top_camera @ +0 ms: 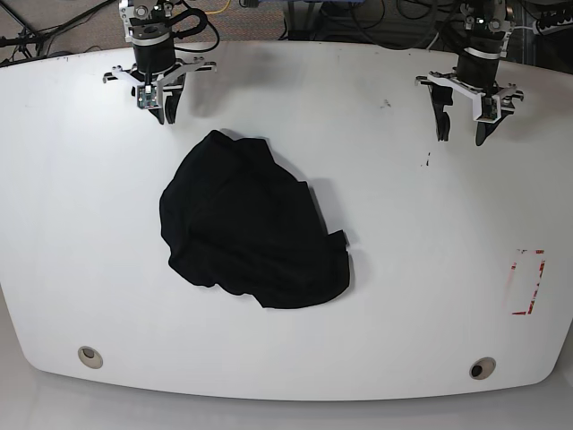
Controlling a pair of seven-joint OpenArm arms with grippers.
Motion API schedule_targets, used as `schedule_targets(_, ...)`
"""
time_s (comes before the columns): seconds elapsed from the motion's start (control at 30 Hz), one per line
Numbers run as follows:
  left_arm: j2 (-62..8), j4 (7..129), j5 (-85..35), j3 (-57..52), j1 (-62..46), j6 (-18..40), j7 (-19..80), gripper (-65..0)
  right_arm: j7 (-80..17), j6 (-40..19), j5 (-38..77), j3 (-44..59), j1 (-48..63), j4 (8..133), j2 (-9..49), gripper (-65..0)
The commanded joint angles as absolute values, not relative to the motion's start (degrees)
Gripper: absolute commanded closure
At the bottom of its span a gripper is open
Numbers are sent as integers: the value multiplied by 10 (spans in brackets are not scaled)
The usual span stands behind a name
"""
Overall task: Fold the T-shirt properly
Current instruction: 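Lower both grippers toward the table beside the black T-shirt, then move the right gripper to the T-shirt edge and pinch the fabric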
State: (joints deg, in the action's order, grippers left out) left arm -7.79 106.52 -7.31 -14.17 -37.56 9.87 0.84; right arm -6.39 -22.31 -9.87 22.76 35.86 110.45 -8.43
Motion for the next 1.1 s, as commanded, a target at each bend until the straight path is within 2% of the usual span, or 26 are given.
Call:
schedule_targets(0.0, -80, 1078, -73, -142, -372, 97, -6, -376, -56, -221, -93, 221, 348, 1118, -82, -68)
schedule_targets(0.4, -82, 1076, -72, -140, -354, 95, -3, -377, -118, -222, -97, 159, 274, 1133, -71, -64)
schedule_targets(0.53, -81, 1076, -72, -143, -347, 95, 2, -378, -162, -222, -100, 113, 218, 1133, -62, -58)
schedule_targets(0.73, -81, 1077, -71, -144, -346, 95, 3, -379, -185, -223, -103, 103, 190, 1133, -64, -60)
schedule_targets(0.87, -82, 1076, -73, -146, -344, 96, 3, -379, -196, -229, -103, 128, 182, 1128, -76, -115)
schedule_targets(1.07, -81, 1076, -75, -147, -340, 98, 6, -380, -197, -230, -101, 142, 177, 1125, -82, -256)
